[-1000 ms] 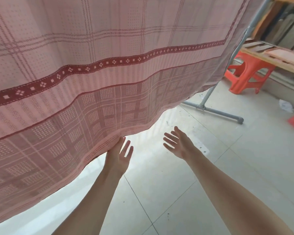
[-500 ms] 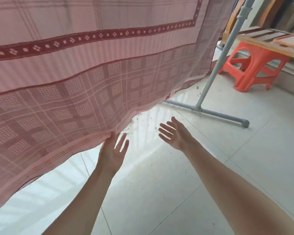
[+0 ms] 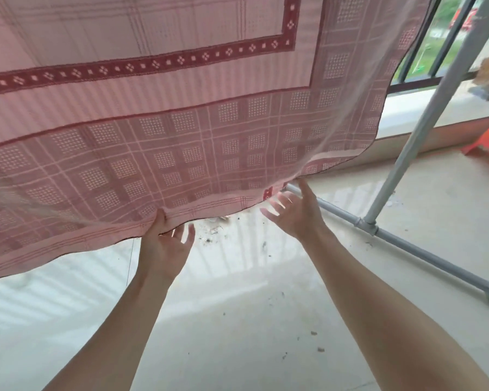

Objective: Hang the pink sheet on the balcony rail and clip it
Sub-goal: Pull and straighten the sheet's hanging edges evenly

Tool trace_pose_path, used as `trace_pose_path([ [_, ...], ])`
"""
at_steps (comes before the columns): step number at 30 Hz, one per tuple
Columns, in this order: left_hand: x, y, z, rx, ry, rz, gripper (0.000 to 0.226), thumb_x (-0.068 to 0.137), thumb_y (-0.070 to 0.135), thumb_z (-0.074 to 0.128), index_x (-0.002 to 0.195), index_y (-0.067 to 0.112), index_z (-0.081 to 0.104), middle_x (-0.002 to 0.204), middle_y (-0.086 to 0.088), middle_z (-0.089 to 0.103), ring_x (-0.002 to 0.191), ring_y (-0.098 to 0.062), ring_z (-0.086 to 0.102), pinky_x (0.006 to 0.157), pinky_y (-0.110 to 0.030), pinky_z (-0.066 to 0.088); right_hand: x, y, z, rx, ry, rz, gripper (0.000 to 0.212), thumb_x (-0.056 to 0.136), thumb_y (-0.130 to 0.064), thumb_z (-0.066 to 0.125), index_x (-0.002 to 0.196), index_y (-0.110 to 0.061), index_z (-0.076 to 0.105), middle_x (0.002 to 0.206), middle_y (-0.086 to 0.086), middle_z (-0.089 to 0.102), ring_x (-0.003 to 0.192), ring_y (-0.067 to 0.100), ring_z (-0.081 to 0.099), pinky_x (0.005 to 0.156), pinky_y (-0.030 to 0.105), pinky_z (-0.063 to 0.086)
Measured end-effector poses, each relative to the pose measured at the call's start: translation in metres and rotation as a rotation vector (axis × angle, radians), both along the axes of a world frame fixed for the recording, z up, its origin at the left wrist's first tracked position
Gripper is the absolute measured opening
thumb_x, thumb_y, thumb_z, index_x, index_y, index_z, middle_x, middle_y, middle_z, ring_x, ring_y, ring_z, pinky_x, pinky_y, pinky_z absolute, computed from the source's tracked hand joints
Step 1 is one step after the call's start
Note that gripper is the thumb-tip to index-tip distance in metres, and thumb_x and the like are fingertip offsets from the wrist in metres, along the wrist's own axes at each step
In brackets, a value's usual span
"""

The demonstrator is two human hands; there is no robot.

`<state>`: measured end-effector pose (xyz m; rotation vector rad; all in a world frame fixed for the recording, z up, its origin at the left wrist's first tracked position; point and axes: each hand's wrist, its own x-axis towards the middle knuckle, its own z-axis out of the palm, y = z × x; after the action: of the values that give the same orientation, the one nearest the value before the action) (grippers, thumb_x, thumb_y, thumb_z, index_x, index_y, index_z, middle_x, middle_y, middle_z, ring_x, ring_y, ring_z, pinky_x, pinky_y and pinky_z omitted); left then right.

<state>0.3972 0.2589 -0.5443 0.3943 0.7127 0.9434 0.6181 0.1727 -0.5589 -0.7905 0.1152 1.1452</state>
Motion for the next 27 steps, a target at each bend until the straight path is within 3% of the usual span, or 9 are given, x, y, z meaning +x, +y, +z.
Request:
trace_pose_path([
  [2, 0.001, -0.004, -0.004, -0.043, 0.053, 0.065, 0.009, 0.09, 0.023, 0.056, 0.082, 0.019, 0.059, 0.084, 0.006, 0.057, 0.083, -0.007, 0.057, 0.082, -0.026, 0.048, 0.009, 0.0, 0.002, 0.047, 0.048, -0.083, 0.032, 0.085, -0.046, 0.058, 0.088, -0.015, 0.05, 0.084, 0.001, 0.046, 0.081, 0.02, 0.05, 0.091, 0.038, 0.039],
  [5, 0.004, -0.006, 0.0, -0.073, 0.108, 0.12, 0.013, 0.091, 0.02, 0.055, 0.08, 0.015, 0.057, 0.084, 0.003, 0.054, 0.078, -0.007, 0.056, 0.066, -0.021, 0.057, 0.019, -0.008, 0.006, 0.066, 0.146, -0.173, 0.011, 0.09, -0.021, 0.055, 0.096, -0.012, 0.056, 0.095, 0.003, 0.057, 0.093, 0.02, 0.057, 0.082, 0.036, 0.048],
  [7, 0.007, -0.008, 0.007, -0.098, 0.095, 0.122, 0.015, 0.092, 0.019, 0.054, 0.078, 0.013, 0.056, 0.083, 0.001, 0.055, 0.078, -0.009, 0.057, 0.066, -0.023, 0.057, 0.018, -0.019, 0.014, 0.024, 0.117, -0.185, 0.017, 0.087, -0.004, 0.047, 0.071, -0.009, 0.051, 0.082, 0.003, 0.054, 0.079, 0.017, 0.054, 0.073, 0.027, 0.047],
  [10, 0.007, -0.009, 0.019, -0.089, 0.058, 0.042, 0.014, 0.09, 0.017, 0.056, 0.077, 0.012, 0.06, 0.075, 0.001, 0.062, 0.076, -0.01, 0.06, 0.061, -0.021, 0.055, 0.007, -0.034, 0.028, -0.265, -0.395, -0.134, 0.017, 0.087, 0.006, 0.043, 0.075, -0.004, 0.048, 0.073, 0.002, 0.047, 0.062, 0.005, 0.044, 0.054, 0.002, 0.036],
  [14, 0.0, -0.006, 0.018, -0.014, 0.005, -0.075, 0.011, 0.087, 0.018, 0.059, 0.079, 0.016, 0.065, 0.07, 0.004, 0.067, 0.059, -0.006, 0.065, 0.05, -0.014, 0.051, -0.006, -0.04, 0.024, -0.279, -0.733, -0.139, 0.021, 0.085, 0.006, 0.047, 0.07, -0.009, 0.044, 0.069, 0.002, 0.054, 0.061, 0.01, 0.046, 0.05, -0.003, 0.033],
  [15, 0.0, -0.006, 0.017, -0.013, -0.002, -0.086, 0.01, 0.088, 0.017, 0.058, 0.08, 0.015, 0.064, 0.069, 0.005, 0.067, 0.057, -0.005, 0.064, 0.048, -0.012, 0.049, -0.006, -0.043, 0.024, -0.175, -0.662, -0.173, 0.024, 0.088, 0.0, 0.046, 0.069, -0.013, 0.044, 0.064, -0.003, 0.057, 0.056, 0.008, 0.052, 0.05, 0.0, 0.036],
  [19, -0.005, -0.012, 0.006, -0.002, 0.091, -0.132, 0.011, 0.088, 0.01, 0.057, 0.079, 0.01, 0.063, 0.066, 0.003, 0.067, 0.059, -0.009, 0.067, 0.045, -0.011, 0.047, -0.004, -0.065, 0.021, 0.334, 0.249, -0.286, 0.023, 0.094, -0.012, 0.044, 0.081, -0.009, 0.061, 0.078, 0.004, 0.069, 0.068, 0.017, 0.07, 0.063, 0.026, 0.058],
  [24, -0.014, -0.012, -0.002, 0.053, 0.151, -0.157, 0.015, 0.086, 0.006, 0.058, 0.076, 0.012, 0.068, 0.072, 0.001, 0.072, 0.071, -0.014, 0.071, 0.045, -0.013, 0.048, -0.013, -0.08, 0.021, 0.445, 0.289, -0.427, 0.017, 0.078, -0.006, 0.053, 0.094, -0.003, 0.06, 0.094, 0.011, 0.066, 0.094, 0.023, 0.063, 0.097, 0.031, 0.046],
  [27, -0.012, -0.017, -0.006, 0.044, 0.154, -0.164, 0.01, 0.085, 0.008, 0.059, 0.08, 0.015, 0.064, 0.071, 0.003, 0.072, 0.069, -0.012, 0.071, 0.045, -0.014, 0.046, -0.017, -0.083, 0.026, 0.481, 0.302, -0.462, 0.012, 0.088, -0.008, 0.047, 0.086, -0.003, 0.058, 0.084, 0.011, 0.063, 0.08, 0.022, 0.063, 0.083, 0.032, 0.052],
])
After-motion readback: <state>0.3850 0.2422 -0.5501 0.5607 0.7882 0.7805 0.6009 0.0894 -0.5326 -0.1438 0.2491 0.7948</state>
